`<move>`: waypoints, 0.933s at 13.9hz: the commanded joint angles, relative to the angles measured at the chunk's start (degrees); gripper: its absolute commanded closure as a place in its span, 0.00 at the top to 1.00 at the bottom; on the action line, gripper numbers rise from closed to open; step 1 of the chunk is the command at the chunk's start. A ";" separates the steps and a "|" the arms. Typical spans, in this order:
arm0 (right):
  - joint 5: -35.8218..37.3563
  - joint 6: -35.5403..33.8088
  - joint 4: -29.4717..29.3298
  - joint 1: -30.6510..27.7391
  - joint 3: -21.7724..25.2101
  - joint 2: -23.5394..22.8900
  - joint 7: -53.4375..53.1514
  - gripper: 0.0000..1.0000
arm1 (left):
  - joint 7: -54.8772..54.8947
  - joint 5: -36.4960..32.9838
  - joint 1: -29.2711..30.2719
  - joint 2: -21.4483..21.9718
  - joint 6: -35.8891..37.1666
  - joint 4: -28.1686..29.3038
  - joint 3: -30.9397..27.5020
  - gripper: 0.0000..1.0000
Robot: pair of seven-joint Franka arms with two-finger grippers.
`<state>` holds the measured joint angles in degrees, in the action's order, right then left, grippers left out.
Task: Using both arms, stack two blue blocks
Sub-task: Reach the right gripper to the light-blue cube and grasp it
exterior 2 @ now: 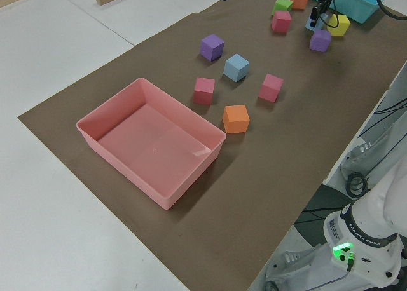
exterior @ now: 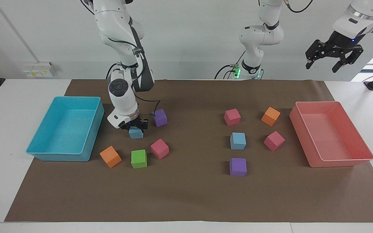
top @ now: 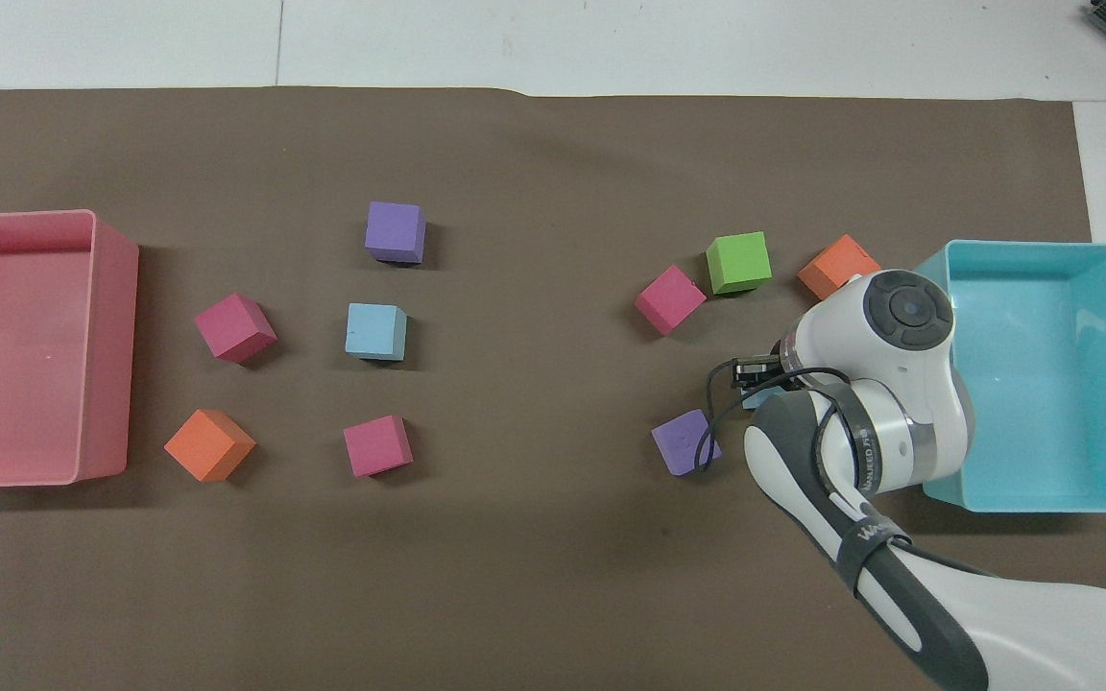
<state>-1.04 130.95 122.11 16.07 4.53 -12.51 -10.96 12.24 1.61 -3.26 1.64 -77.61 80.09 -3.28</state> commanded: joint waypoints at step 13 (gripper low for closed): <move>-0.01 -13.96 -11.71 0.01 -0.13 6.72 -2.39 0.00 | -0.55 0.42 0.62 0.55 1.06 -0.20 0.29 1.00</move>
<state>-1.05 119.93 112.77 16.15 4.49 -5.53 -12.10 12.24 1.61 -3.26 1.64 -77.61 80.09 -3.28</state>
